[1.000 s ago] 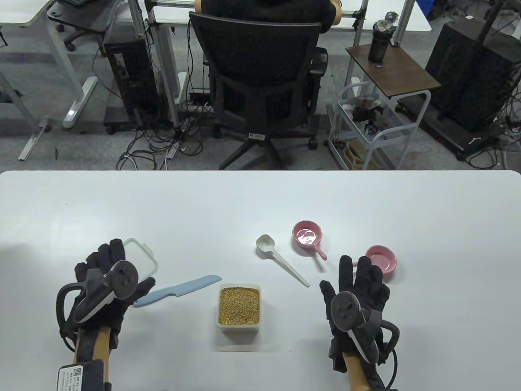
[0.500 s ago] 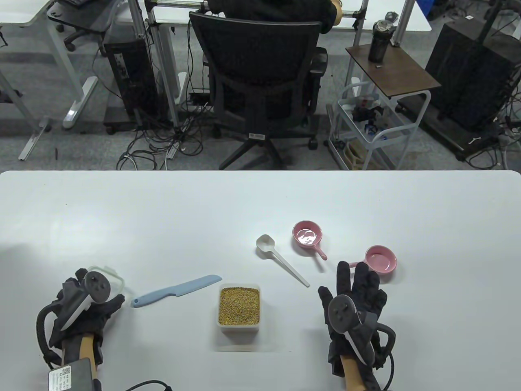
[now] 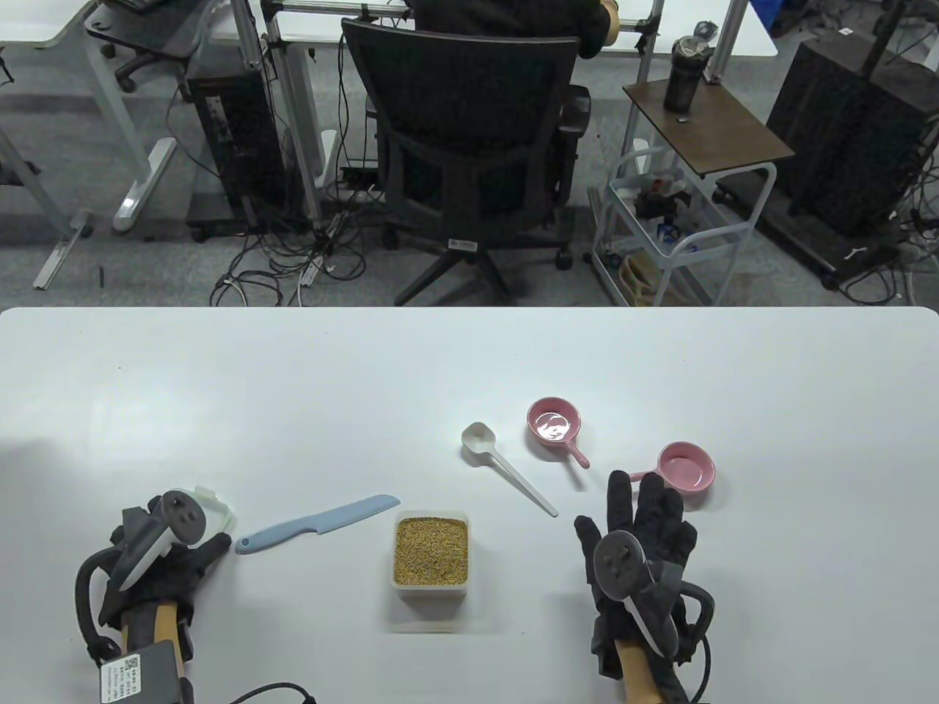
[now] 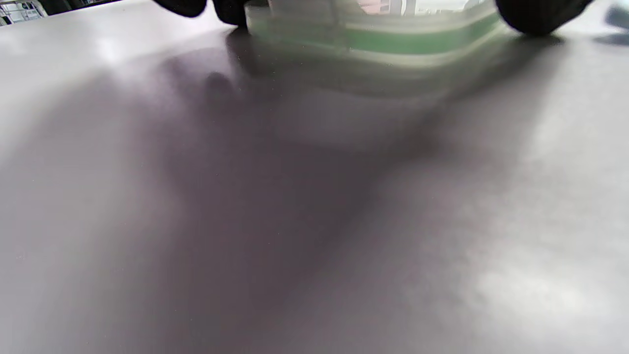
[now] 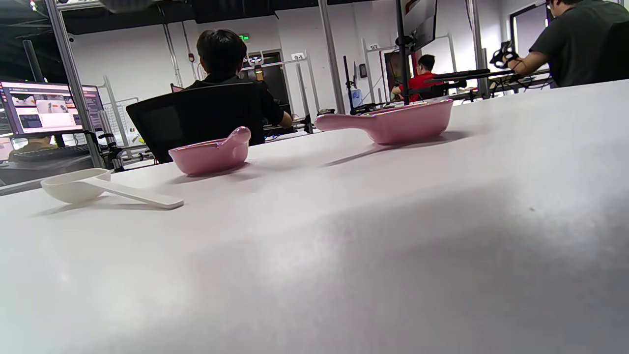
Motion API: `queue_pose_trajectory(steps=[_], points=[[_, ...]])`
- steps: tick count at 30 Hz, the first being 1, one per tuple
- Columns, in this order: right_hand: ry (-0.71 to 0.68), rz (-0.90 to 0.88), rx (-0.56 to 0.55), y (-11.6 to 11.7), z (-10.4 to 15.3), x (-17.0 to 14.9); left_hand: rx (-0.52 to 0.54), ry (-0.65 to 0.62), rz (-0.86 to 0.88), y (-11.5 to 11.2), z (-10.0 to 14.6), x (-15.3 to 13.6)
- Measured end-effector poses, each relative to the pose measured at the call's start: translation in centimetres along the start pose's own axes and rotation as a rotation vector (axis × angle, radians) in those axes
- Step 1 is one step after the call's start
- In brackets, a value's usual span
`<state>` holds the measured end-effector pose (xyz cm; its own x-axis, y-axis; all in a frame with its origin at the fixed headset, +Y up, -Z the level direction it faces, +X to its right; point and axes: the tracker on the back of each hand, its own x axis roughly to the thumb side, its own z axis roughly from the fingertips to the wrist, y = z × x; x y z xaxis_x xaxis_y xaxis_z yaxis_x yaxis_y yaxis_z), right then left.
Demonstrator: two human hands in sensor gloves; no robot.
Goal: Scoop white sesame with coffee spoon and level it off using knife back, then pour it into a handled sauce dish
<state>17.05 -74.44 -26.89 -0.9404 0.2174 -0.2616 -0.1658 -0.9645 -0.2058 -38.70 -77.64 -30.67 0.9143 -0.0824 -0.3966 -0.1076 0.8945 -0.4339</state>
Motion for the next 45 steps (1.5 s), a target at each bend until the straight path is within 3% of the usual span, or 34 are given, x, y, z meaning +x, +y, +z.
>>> queue_pose_trajectory(steps=[4,10,14,16,19,24,30,31,34,38,45], points=[[-0.006,-0.006,0.001,0.0,0.0,0.0,0.008,-0.030,0.074,0.6,0.2,-0.3],[-0.009,-0.011,0.014,0.0,0.0,0.0,0.143,-0.106,0.094,3.7,2.4,0.4],[-0.027,-0.010,0.013,0.1,0.1,0.3,0.293,-0.204,0.055,6.2,5.5,2.6],[-0.033,-0.022,0.027,0.1,0.1,0.6,0.445,-0.285,0.049,7.2,7.8,4.2],[-0.045,-0.028,0.029,0.2,0.1,0.9,0.559,-0.355,0.083,7.7,10.4,6.2],[-0.073,-0.022,0.035,0.3,0.4,1.4,0.634,-0.428,0.132,6.1,12.7,9.6],[-0.097,-0.013,0.070,0.6,0.5,1.6,0.642,-0.457,0.106,1.8,11.3,11.6],[-0.101,-0.015,0.082,0.6,0.5,1.7,0.596,-0.473,0.088,1.4,10.9,11.5],[-0.121,-0.036,0.088,0.6,0.7,2.1,0.591,-0.449,0.091,0.7,10.3,11.1],[-0.138,0.017,0.028,-0.3,0.6,3.0,0.576,-0.414,0.100,0.5,9.6,10.2],[-0.152,0.170,0.012,-0.9,-3.1,6.7,0.519,-0.395,0.090,0.0,8.9,9.5]])
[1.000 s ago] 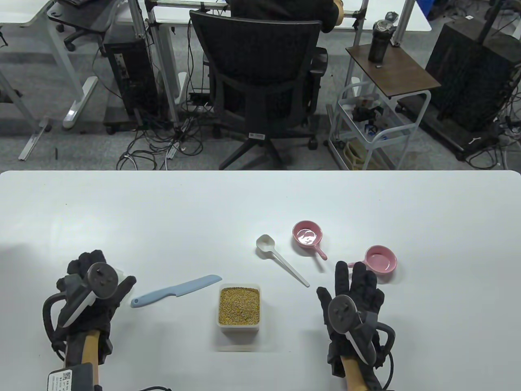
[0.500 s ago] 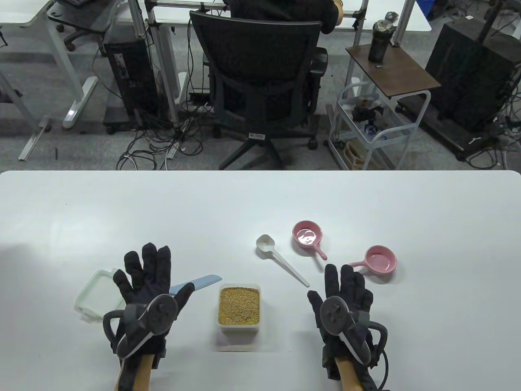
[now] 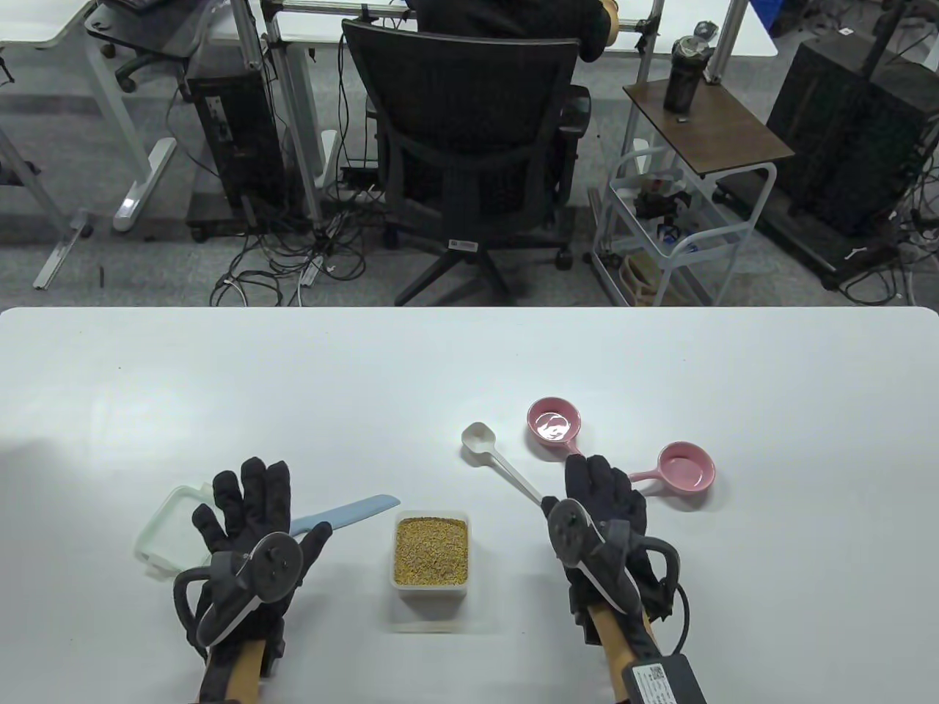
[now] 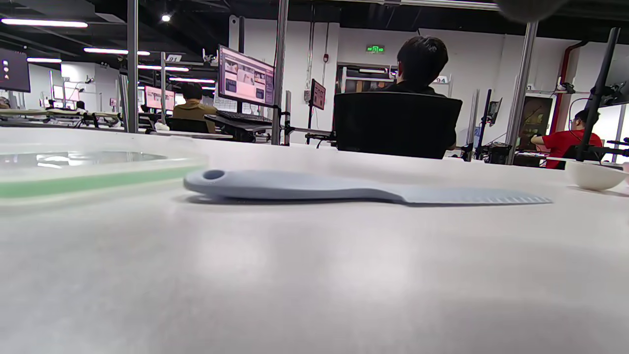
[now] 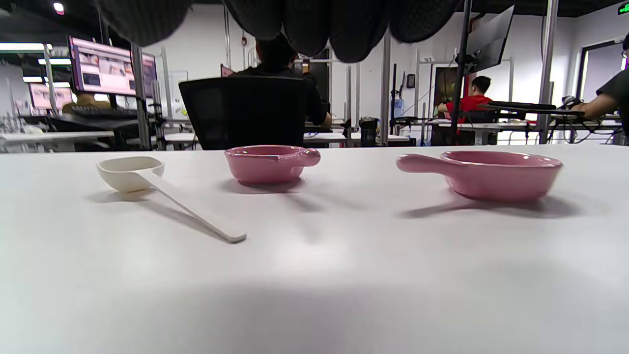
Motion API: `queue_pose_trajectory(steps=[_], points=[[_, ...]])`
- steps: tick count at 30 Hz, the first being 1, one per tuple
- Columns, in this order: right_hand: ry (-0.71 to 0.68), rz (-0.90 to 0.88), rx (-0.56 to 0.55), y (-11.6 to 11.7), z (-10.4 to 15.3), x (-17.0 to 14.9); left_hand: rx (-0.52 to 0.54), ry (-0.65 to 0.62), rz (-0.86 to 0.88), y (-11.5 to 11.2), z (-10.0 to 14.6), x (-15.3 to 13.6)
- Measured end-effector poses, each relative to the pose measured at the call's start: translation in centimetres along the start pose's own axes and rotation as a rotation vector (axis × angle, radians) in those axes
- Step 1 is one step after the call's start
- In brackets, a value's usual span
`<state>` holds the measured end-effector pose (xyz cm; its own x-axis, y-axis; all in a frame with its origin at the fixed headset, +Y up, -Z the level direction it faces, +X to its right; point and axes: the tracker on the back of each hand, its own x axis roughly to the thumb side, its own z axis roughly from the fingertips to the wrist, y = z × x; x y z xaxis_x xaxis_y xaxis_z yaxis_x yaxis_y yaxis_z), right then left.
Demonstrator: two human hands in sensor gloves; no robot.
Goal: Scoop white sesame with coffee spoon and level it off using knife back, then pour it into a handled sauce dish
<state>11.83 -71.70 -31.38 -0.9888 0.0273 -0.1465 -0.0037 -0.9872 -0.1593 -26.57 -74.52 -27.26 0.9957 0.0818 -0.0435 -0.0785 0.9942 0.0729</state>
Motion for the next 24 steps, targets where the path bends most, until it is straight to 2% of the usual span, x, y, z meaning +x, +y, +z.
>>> queue_pose_trajectory(steps=[4,11,14,17,20,24], points=[[-0.013,0.060,0.015,0.1,-2.1,2.8,-0.010,-0.005,0.005,-0.1,0.0,0.1],[0.057,0.121,0.180,2.8,-5.3,5.2,-0.017,-0.019,0.010,-0.3,-0.1,0.1],[0.077,0.179,0.261,4.2,-5.8,5.6,-0.027,-0.021,0.009,-0.4,-0.2,0.2],[0.093,0.185,0.278,5.4,-5.9,5.8,-0.048,-0.003,-0.010,-0.4,-0.2,0.2],[0.101,0.172,0.228,5.6,-5.9,5.9,-0.066,0.003,-0.022,-0.4,-0.2,0.1],[0.106,0.167,0.314,5.7,-6.0,5.8,-0.076,-0.009,0.000,-0.4,-0.2,0.1]])
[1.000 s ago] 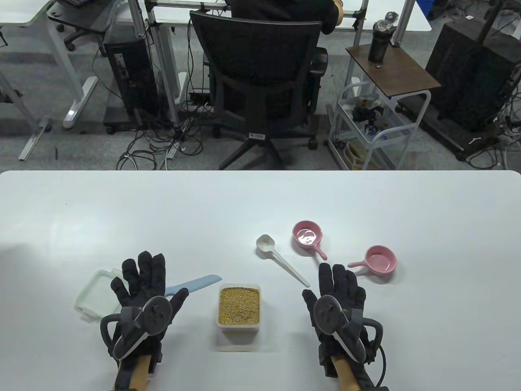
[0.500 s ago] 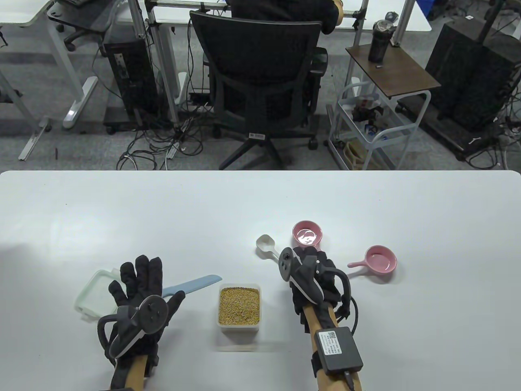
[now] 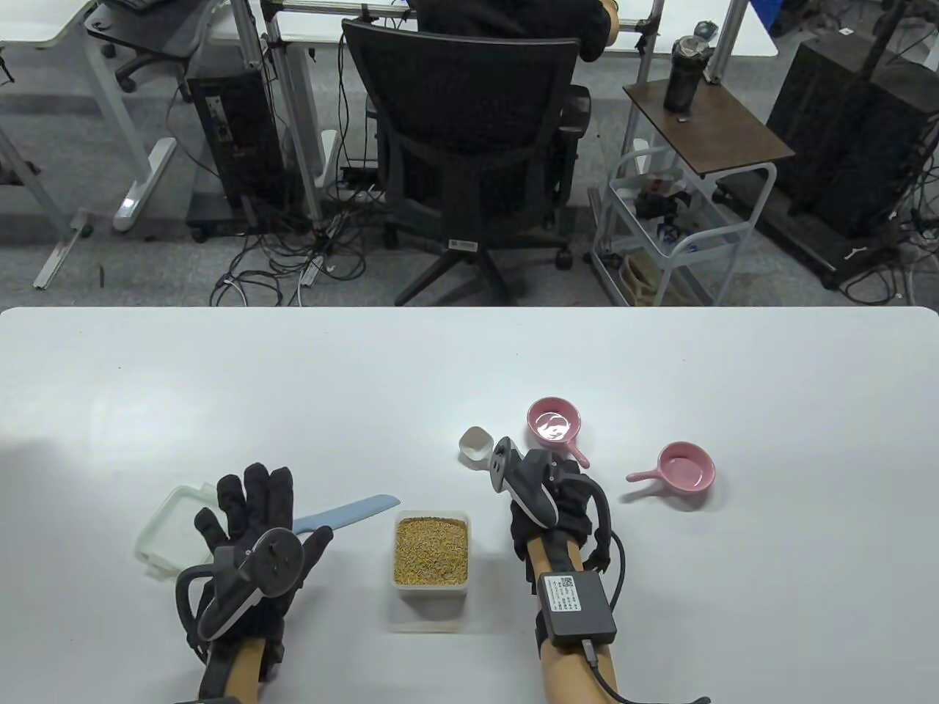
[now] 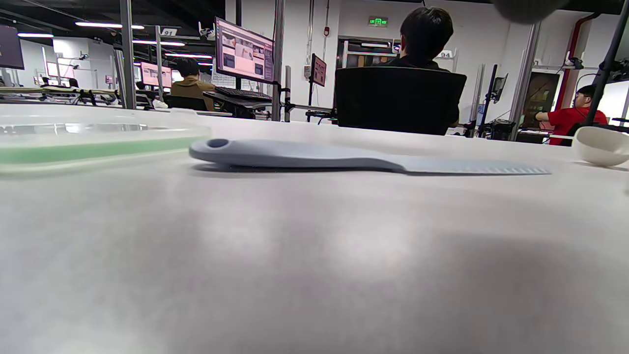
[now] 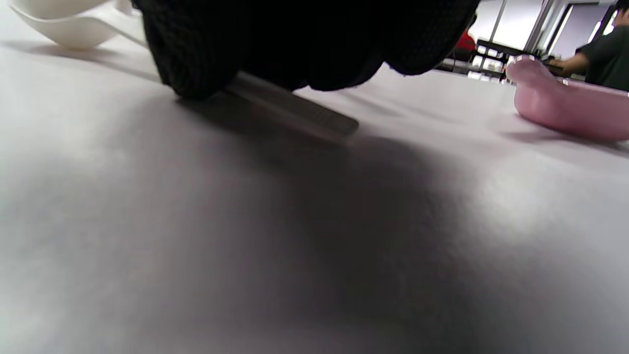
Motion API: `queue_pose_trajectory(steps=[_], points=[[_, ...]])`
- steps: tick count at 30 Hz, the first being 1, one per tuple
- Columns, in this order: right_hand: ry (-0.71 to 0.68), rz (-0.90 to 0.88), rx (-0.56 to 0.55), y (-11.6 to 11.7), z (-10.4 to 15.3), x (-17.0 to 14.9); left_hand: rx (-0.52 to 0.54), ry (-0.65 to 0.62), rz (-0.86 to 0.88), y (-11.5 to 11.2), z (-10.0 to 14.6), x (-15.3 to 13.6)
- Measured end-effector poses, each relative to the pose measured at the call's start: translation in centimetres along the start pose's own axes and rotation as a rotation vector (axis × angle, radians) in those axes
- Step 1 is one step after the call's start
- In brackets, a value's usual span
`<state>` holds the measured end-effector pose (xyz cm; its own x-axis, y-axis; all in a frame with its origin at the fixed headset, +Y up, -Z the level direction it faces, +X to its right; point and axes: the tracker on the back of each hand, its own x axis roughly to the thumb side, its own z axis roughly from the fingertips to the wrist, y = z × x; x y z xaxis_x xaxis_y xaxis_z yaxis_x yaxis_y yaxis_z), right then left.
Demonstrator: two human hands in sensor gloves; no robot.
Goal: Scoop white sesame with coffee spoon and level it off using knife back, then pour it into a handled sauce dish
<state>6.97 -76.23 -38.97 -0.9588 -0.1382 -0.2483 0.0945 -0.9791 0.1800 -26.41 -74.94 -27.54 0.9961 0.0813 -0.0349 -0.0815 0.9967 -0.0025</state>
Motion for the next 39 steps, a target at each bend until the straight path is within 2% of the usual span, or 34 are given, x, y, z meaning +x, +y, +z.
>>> queue_pose_trajectory(steps=[4,8,12,16,20,26,28,33,39], points=[[-0.027,-0.038,0.086,0.5,0.1,-0.4,-0.024,-0.013,-0.004,-0.1,-0.1,0.1],[-0.053,-0.058,0.010,-0.4,1.1,-1.3,-0.039,-0.023,-0.018,-0.2,-0.1,0.4],[-0.128,-0.234,-0.085,-3.4,3.0,-3.3,-0.045,-0.032,-0.027,-0.3,-0.1,0.6],[-0.221,-0.484,-0.100,-5.2,5.3,-5.9,-0.047,-0.035,-0.022,-0.4,0.0,0.8],[-0.269,-0.646,-0.069,-4.2,6.9,-8.2,-0.050,-0.047,-0.018,-0.5,-0.1,1.2],[-0.280,-0.906,-0.001,-0.7,6.4,-9.7,-0.063,-0.046,-0.025,-0.7,-0.2,0.9],[-0.269,-0.911,0.020,-0.4,6.2,-9.9,-0.065,-0.046,-0.010,-0.7,-0.3,0.8],[-0.313,-0.851,-0.056,-0.7,7.0,-9.6,-0.066,-0.060,-0.007,-0.6,-0.2,1.2],[-0.408,-0.651,-0.274,-2.6,9.5,-8.2,-0.090,-0.198,0.096,0.7,-0.6,3.2]])
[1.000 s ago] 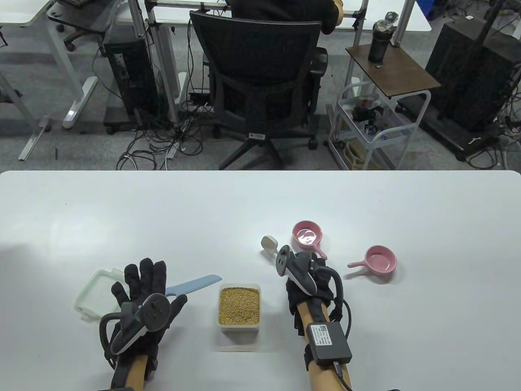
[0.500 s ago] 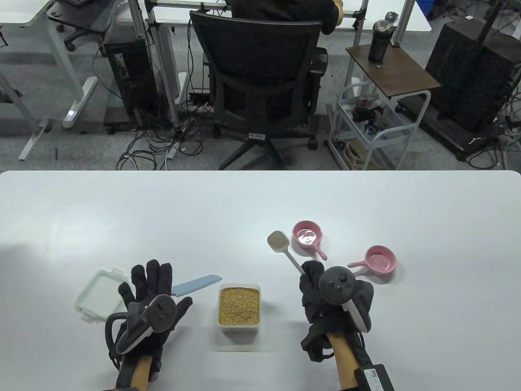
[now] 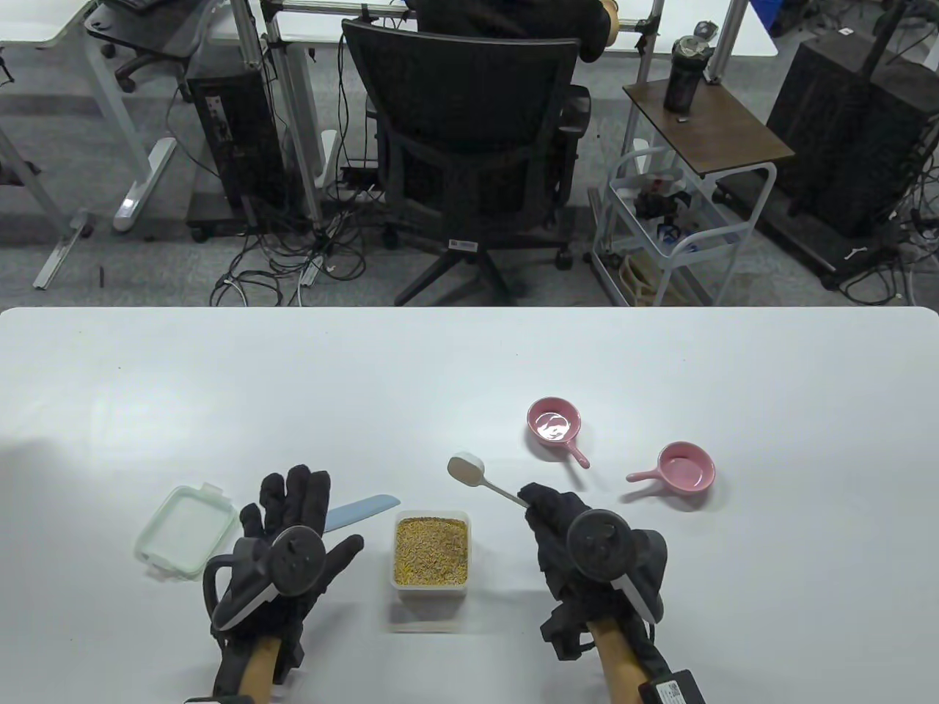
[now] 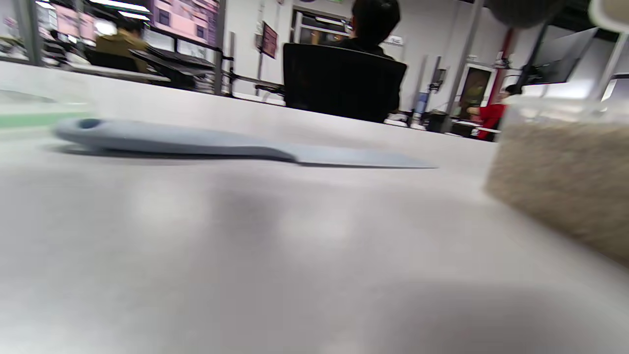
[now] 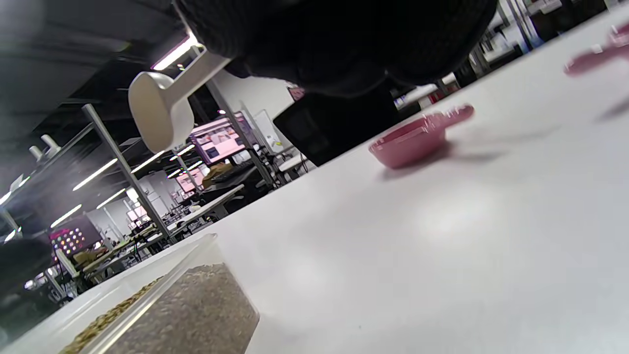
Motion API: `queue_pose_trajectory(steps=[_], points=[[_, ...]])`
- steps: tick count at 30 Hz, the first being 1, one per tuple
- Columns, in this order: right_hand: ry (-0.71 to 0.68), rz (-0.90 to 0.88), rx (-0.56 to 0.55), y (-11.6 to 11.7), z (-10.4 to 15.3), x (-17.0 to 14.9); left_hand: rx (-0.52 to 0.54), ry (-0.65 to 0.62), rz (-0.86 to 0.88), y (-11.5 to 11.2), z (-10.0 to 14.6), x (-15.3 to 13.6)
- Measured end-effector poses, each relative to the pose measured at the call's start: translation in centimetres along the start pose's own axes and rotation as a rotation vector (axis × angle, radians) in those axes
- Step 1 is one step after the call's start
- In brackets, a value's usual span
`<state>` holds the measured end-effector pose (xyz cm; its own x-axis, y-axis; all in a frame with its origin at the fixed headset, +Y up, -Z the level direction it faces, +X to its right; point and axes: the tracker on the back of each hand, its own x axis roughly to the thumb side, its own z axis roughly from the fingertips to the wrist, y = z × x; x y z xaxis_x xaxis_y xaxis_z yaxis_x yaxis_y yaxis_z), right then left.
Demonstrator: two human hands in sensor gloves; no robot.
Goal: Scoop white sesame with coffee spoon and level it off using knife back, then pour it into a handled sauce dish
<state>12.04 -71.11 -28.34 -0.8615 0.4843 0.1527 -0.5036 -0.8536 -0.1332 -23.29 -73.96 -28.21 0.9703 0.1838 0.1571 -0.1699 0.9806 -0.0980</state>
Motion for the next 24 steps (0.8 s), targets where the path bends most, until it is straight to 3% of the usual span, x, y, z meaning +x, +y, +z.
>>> queue_pose_trajectory(steps=[4,7,10,20,24], points=[[-0.147,0.225,-0.069,-0.2,0.8,2.2,-0.055,-0.096,-0.020,0.8,-0.3,1.4],[-0.240,0.379,-0.086,0.0,1.5,3.6,-0.185,-0.192,-0.052,0.9,-1.0,2.7],[-0.313,0.455,-0.088,0.5,2.1,4.8,-0.218,-0.224,-0.099,0.6,-1.8,3.9],[-0.357,0.571,-0.067,1.7,2.6,5.9,-0.324,-0.232,-0.128,-1.0,-3.4,4.6],[-0.378,0.626,-0.072,2.1,2.8,6.3,-0.315,-0.234,-0.100,-1.3,-3.4,4.1]])
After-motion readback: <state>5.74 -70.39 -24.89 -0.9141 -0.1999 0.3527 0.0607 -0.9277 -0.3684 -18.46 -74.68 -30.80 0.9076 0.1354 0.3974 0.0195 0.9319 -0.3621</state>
